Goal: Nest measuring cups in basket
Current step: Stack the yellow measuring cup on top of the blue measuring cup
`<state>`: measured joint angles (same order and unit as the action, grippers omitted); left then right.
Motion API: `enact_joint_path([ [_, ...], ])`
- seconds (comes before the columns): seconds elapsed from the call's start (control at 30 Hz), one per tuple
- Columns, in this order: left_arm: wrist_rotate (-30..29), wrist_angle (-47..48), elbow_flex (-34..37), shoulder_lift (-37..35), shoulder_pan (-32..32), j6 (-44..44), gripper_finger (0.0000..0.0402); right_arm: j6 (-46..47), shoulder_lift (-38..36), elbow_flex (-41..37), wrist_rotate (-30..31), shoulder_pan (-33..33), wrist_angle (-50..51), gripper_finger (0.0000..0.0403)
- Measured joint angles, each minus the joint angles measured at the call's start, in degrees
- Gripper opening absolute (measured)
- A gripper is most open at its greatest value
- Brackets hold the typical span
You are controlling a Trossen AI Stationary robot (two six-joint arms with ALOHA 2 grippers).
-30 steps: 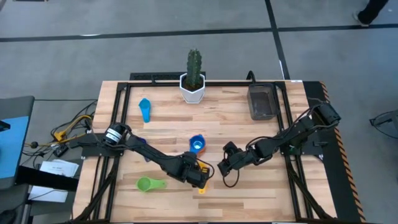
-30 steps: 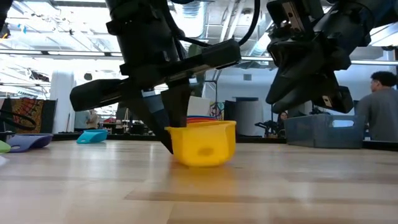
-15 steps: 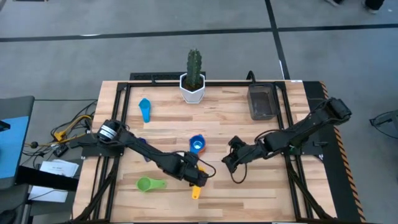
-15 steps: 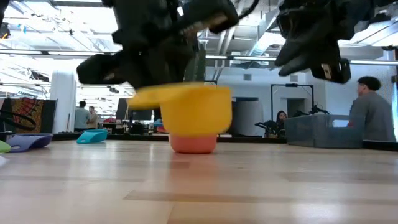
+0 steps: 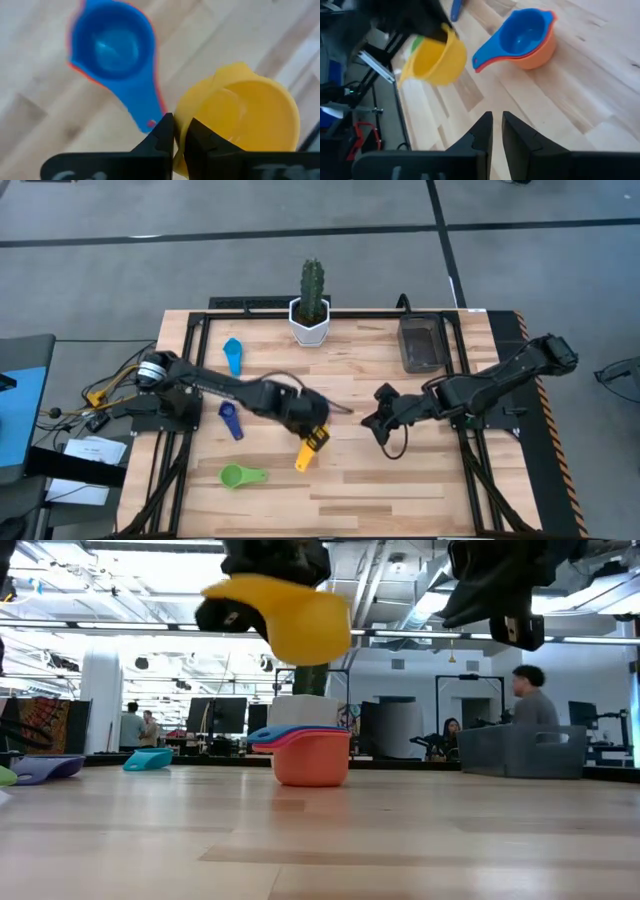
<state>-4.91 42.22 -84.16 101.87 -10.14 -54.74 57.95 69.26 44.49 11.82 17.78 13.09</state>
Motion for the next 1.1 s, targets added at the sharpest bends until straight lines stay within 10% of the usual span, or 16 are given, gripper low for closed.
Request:
enact_joint_path([
  [0.47,1.8,3.3,0.0,0.3,12.7,16.7,0.0004,6.6,0.4,0.0,3.0,-2.3,0.1,0.0058],
  [1.1,-1.3,1.5,0.0,4.3,14.0,8.4,0.0011,11.6,0.3,0.0,4.9,-5.5,-1.0,0.0058],
])
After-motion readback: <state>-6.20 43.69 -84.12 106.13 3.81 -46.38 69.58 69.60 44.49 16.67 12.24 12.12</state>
